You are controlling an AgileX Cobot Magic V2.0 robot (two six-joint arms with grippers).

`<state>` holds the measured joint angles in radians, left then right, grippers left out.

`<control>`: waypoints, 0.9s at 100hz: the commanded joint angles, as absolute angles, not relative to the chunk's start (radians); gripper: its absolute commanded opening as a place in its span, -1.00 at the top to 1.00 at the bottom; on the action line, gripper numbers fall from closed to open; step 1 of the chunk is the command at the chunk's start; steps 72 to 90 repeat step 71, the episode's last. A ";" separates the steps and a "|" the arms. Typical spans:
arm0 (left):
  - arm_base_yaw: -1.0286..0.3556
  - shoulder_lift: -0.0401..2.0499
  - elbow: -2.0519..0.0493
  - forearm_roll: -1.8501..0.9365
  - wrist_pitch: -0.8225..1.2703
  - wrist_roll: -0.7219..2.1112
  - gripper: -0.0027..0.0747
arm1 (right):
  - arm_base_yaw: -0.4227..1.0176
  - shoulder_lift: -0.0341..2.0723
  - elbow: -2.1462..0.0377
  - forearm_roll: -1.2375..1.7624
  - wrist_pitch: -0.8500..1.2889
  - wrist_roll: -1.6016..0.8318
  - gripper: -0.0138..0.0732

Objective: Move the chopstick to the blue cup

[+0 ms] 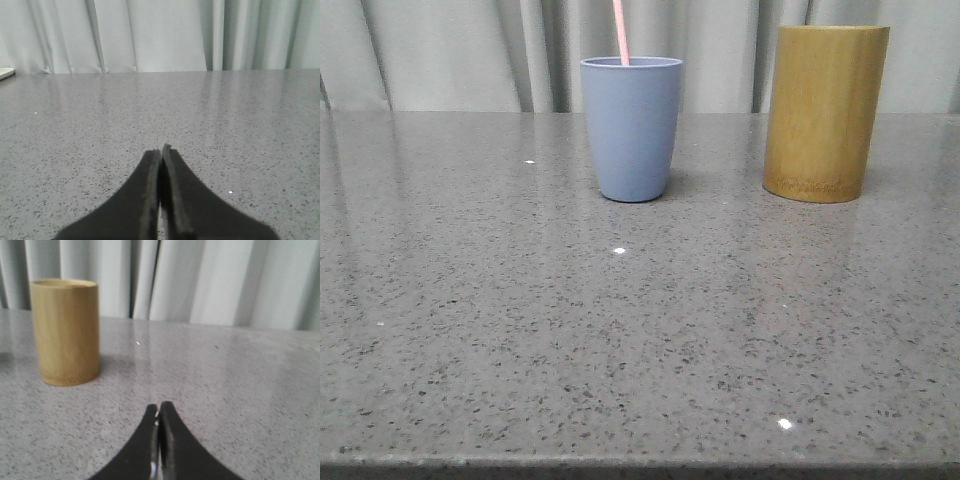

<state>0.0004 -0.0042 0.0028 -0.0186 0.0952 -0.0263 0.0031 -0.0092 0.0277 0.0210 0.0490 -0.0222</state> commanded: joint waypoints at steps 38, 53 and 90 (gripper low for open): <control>0.000 -0.039 0.011 -0.026 0.022 -0.029 0.98 | -0.028 -0.031 0.028 0.000 0.009 -0.018 0.82; 0.000 -0.039 0.011 -0.026 0.022 -0.029 0.98 | -0.028 -0.031 0.028 0.000 0.009 -0.018 0.82; 0.000 -0.039 0.011 -0.026 0.022 -0.029 0.98 | -0.028 -0.031 0.028 0.000 0.009 -0.018 0.82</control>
